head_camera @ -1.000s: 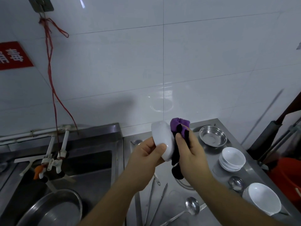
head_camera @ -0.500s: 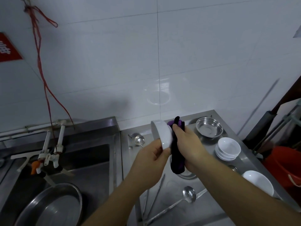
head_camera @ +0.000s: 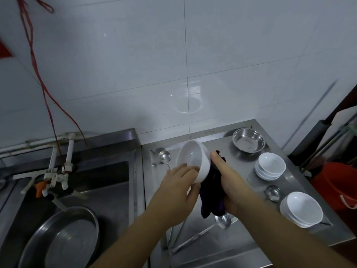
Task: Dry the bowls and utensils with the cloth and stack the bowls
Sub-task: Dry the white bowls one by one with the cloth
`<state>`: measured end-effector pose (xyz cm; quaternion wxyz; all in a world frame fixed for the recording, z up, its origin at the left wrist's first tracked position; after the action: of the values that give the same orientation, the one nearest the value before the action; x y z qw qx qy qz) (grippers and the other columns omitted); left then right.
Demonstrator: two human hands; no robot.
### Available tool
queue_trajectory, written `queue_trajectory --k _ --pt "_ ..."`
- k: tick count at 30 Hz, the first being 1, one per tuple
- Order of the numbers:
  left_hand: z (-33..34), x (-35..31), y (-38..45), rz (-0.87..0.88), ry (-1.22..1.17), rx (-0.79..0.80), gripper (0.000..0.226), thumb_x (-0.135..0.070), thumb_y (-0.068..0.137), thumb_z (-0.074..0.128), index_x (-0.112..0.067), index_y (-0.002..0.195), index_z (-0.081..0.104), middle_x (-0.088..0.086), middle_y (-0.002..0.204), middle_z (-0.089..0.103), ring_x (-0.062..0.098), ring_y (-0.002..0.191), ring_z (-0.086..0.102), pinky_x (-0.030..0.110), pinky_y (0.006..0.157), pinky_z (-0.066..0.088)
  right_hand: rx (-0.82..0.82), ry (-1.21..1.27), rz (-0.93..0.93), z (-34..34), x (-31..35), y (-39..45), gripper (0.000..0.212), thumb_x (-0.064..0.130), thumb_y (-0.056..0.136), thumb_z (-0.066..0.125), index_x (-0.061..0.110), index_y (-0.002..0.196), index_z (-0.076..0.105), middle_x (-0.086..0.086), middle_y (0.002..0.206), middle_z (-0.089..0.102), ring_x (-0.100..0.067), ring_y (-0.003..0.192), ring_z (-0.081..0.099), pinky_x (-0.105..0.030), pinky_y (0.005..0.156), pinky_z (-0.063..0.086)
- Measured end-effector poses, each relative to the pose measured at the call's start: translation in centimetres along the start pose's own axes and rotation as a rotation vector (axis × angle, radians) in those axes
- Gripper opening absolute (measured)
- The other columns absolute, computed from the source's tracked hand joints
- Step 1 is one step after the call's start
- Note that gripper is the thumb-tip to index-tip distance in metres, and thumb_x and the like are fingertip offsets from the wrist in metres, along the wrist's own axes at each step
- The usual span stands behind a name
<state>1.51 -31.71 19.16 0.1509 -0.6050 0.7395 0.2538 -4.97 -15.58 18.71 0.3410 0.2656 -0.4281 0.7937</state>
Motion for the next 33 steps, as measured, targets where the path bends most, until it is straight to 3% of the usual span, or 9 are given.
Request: queue_trajectory --k 3,6,8,13,16,19,22,29,33 --pt "0.1 -0.1 0.0 -0.014 -0.133 -0.045 0.031 -0.039 0.105 0.050 -0.030 0.130 0.066 -0.024 0.136 0.058 0.005 0.131 0.052 0.018 0.107 0.046 0.058 -0.002 0.009 0.1 -0.5 -0.3 0.073 0.058 0.074 0.091 0.008 0.125 0.075 -0.028 0.124 0.072 -0.043 0.112 0.073 -0.051 0.089 0.062" --pt "0.2 -0.1 0.2 -0.106 -0.179 -0.148 0.032 -0.047 0.107 0.037 -0.040 0.124 0.063 -0.032 0.129 0.059 -0.002 0.123 0.054 0.018 0.099 0.049 0.110 0.076 0.025 0.2 -0.9 -0.4 0.085 0.058 0.073 0.091 0.002 0.133 0.068 -0.030 0.125 0.071 -0.042 0.110 0.074 -0.047 0.083 0.063" --pt "0.3 0.2 0.3 -0.170 -0.174 -0.241 0.024 -0.045 0.107 0.038 -0.046 0.126 0.053 -0.041 0.132 0.049 -0.011 0.125 0.046 0.011 0.093 0.047 0.138 0.129 0.016 0.3 -1.2 -0.3 0.086 0.060 0.076 0.088 0.004 0.137 0.066 -0.030 0.131 0.068 -0.043 0.118 0.070 -0.052 0.090 0.062" --pt "0.3 1.4 0.7 -0.320 -0.318 -0.386 0.047 -0.026 0.100 0.063 -0.043 0.139 0.044 -0.022 0.149 0.037 -0.009 0.132 0.043 0.010 0.085 0.055 0.163 0.172 -0.002 -0.3 -1.9 1.1 0.070 0.068 0.090 0.071 0.017 0.139 0.067 -0.025 0.144 0.062 -0.045 0.135 0.059 -0.063 0.115 0.044" --pt "0.5 1.8 1.1 -0.522 -0.495 -0.331 0.058 -0.033 0.102 0.065 -0.045 0.149 0.035 -0.030 0.127 0.048 -0.018 0.110 0.057 0.003 0.065 0.051 0.154 0.170 0.014 -0.5 -2.3 1.8 0.071 0.072 0.088 0.070 0.021 0.137 0.069 -0.023 0.143 0.063 -0.043 0.131 0.062 -0.057 0.107 0.051" --pt "1.1 3.0 0.9 -0.695 -0.740 -0.230 0.040 -0.034 0.106 0.058 -0.030 0.146 0.053 -0.019 0.114 0.071 0.005 0.102 0.072 0.027 0.083 0.064 0.155 0.163 0.029 -0.8 -2.8 2.4 0.074 0.074 0.087 0.070 0.020 0.139 0.067 -0.025 0.142 0.063 -0.043 0.127 0.065 -0.053 0.099 0.055" --pt "1.4 3.6 0.4 -0.779 -0.872 -0.202 0.020 -0.026 0.106 0.057 -0.026 0.117 0.074 -0.008 0.103 0.080 0.014 0.099 0.077 0.039 0.091 0.064 0.131 0.120 0.041 -1.4 -3.5 2.8 0.074 0.072 0.088 0.070 0.019 0.139 0.068 -0.023 0.142 0.064 -0.041 0.130 0.064 -0.053 0.101 0.055" --pt "2.5 4.6 -1.0 -0.959 -1.108 -0.205 0.018 -0.010 0.104 0.057 -0.018 0.107 0.073 0.009 0.108 0.077 0.026 0.098 0.077 0.031 0.074 0.065 0.036 0.043 0.115 -3.1 -5.8 3.4 0.073 0.077 0.073 0.074 0.020 0.117 0.080 -0.023 0.120 0.075 -0.036 0.098 0.075 -0.047 0.081 0.061" --pt "3.7 5.9 -2.6 -1.021 -1.090 -0.191 0.018 -0.010 0.104 0.058 -0.020 0.110 0.072 0.013 0.118 0.072 0.031 0.106 0.073 0.030 0.071 0.064 -0.123 -0.042 0.168 -5.0 -9.0 4.0 0.044 0.046 0.095 0.066 0.008 0.113 0.080 -0.025 0.105 0.077 -0.038 0.083 0.077 -0.044 0.064 0.062"
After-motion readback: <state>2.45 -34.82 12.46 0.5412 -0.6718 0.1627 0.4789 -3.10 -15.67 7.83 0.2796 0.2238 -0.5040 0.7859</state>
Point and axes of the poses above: each hand's wrist, its own y-axis towards the middle knuckle, its own z-axis out of the palm, x = y × z, the point moved 1 cm from there along y, towards the middle knuckle
